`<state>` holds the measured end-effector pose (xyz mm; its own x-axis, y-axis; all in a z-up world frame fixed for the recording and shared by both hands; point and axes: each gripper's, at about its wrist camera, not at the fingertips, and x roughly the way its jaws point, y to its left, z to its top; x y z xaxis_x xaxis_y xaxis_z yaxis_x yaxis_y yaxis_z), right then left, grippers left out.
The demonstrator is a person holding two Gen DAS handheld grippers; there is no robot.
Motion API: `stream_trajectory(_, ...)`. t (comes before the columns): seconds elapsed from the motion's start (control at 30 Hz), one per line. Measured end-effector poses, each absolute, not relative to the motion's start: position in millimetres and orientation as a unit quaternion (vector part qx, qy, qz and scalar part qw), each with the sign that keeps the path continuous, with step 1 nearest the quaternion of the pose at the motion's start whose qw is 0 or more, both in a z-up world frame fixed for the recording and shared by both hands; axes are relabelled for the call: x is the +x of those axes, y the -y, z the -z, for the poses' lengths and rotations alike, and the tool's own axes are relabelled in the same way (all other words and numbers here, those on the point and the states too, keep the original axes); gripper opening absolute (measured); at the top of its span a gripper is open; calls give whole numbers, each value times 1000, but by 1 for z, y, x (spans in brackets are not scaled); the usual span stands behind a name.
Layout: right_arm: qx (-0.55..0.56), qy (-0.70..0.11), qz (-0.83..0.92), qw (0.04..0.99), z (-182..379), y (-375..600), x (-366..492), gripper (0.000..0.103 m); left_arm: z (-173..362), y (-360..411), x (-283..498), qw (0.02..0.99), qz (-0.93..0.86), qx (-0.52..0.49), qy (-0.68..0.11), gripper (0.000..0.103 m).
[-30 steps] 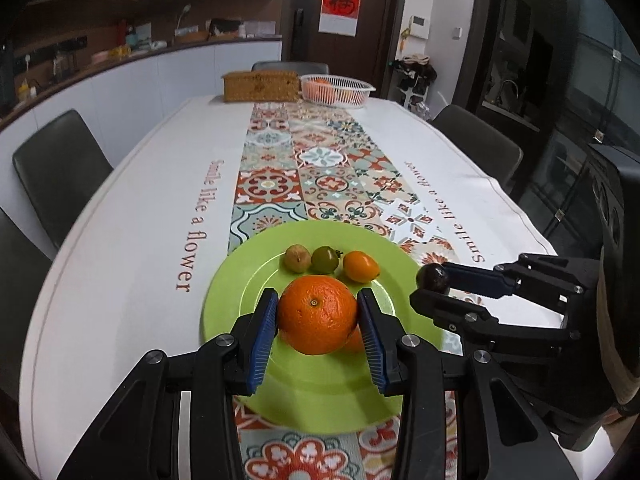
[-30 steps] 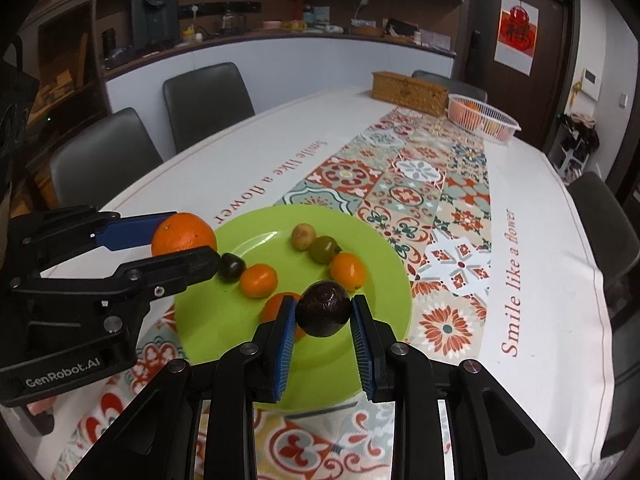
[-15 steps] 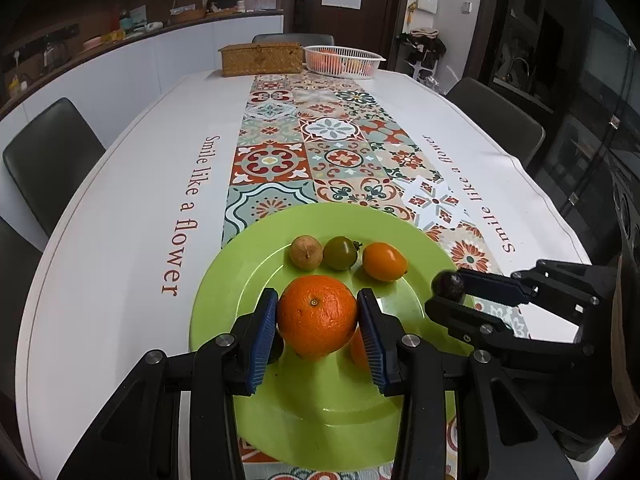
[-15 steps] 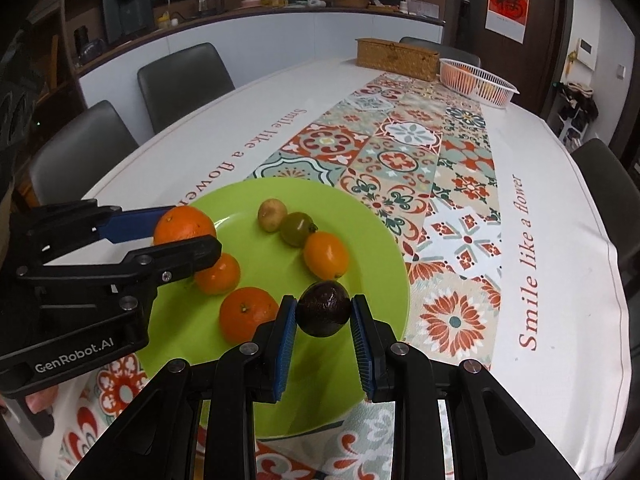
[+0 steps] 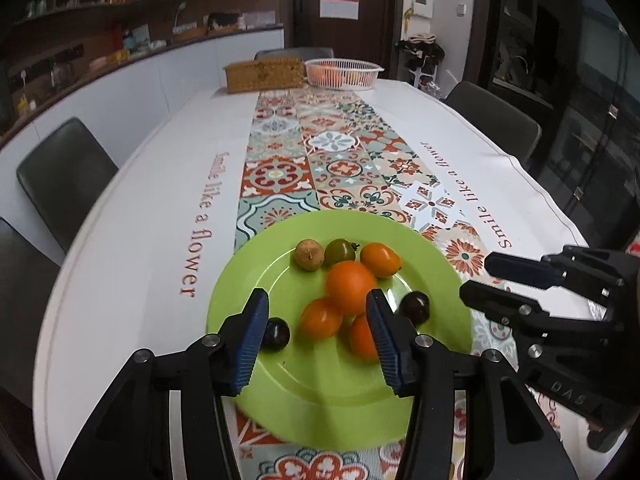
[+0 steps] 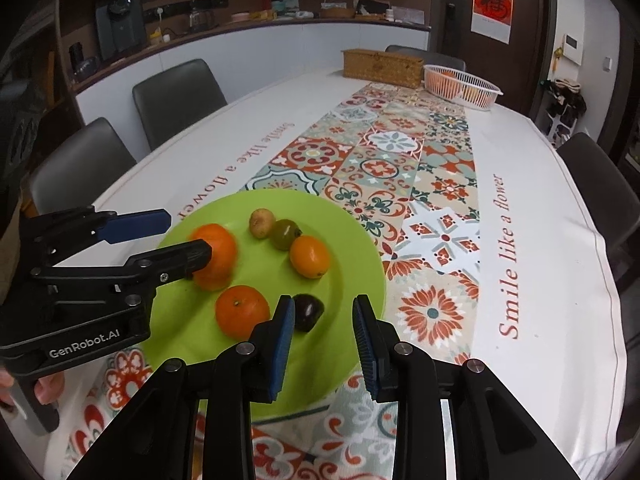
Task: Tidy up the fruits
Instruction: 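Withdraw both tools from the plate toward the last two fruits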
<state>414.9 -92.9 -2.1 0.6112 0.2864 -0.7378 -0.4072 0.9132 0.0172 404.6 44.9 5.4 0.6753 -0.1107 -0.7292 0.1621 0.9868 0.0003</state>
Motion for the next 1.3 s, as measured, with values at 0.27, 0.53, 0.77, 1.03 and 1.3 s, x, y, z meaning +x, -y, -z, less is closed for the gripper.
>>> stream_trajectory(0.27,-76,-364,-204,906,-24,99,373,31,-29,-46,357,926,60,25,-373,53)
stream_trajectory(0.53,-74,-337,-210,915,-43,102,324,36,-47,-44,309,936,40,41,-347,60)
stream_trajectory(0.77,-77,-334,-222,913,-44,95,289,36,-52,-47,270,941,27,54,-332,66)
stream_trajectory(1.03,-77,-356,-235,901,-27,85,262,36,-40,-55,241,939,26,51,-339,73)
stream_trajectory(1.3,-83,-392,-248,882,1,75,250,36,-15,-62,224,929,31,50,-366,75)
